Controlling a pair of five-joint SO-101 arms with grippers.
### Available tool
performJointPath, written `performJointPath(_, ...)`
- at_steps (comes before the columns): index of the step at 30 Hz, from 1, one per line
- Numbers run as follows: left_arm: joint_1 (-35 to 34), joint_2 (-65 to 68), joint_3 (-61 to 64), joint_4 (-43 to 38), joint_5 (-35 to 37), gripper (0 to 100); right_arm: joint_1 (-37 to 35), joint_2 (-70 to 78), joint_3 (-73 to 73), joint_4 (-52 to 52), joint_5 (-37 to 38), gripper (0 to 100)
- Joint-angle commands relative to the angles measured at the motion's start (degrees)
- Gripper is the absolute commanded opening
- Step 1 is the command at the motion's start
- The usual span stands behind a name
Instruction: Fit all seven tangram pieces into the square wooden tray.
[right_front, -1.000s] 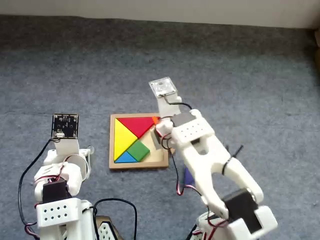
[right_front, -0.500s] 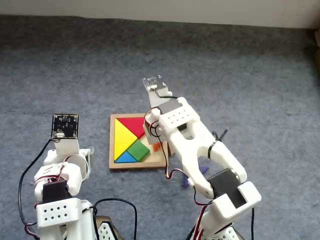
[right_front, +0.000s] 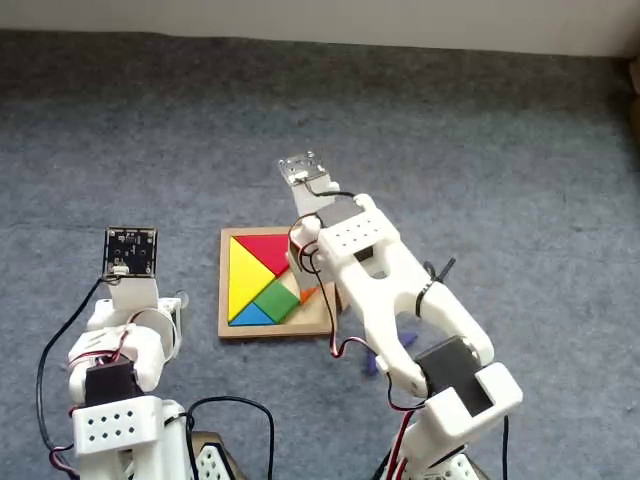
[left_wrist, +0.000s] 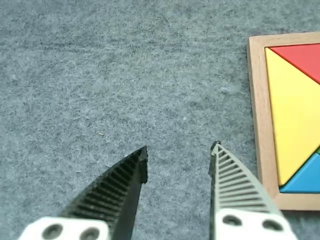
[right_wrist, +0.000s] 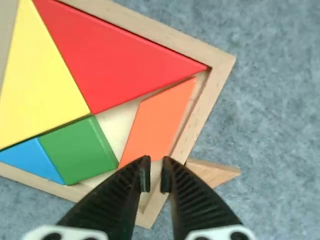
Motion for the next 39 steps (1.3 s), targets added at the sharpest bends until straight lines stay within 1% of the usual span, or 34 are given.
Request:
performJointPath(1,-0.8,-0.7,-0.2,-1.0,-0.5,21,-0.8,-1.0,-2.9,0.3,4.3,0.6)
performJointPath(4,-0.8,-0.7,-0.2,-1.0,-0.5,21,-1.7,-0.6,-2.9,-0.2,4.7,0.5)
performJointPath(8,-0.8,-0.7,-0.2,-1.0,-0.5,21,-1.8,0.3,-1.0,-6.3,4.7,0.5)
performJointPath(10,-0.8,-0.7,-0.2,-1.0,-0.5,21,-1.5,2.2,0.9,-6.8,4.7,0.5)
performJointPath(13,-0.8,-0.7,-0.2,-1.0,-0.5,21,0.4,4.3,1.2,-6.8,4.7,0.5)
performJointPath(18,-0.8,-0.7,-0.2,-0.9,-0.5,21,5.7,4.7,1.0,-7.1,4.8,0.5)
performJointPath(23,-0.8,-0.7,-0.2,-0.9,-0.5,21,7.6,4.6,-3.9,-6.5,4.8,0.5)
performJointPath(24,-0.8,-0.7,-0.2,-0.9,-0.5,21,8.0,4.4,-4.9,-5.1,4.8,0.5)
performJointPath(27,-0.8,-0.7,-0.2,-0.9,-0.5,21,8.0,1.2,-8.0,0.7,4.9,0.5)
performJointPath(30,-0.8,-0.7,-0.2,-0.9,-0.5,21,8.1,-5.9,-8.8,3.3,4.9,0.5)
performJointPath(38,-0.8,-0.7,-0.2,-1.0,-0.5,21,10.1,-24.7,6.4,2.9,4.2,0.6)
performJointPath(39,-0.8,-0.7,-0.2,-1.0,-0.5,21,10.3,-25.8,7.7,2.9,2.8,0.6)
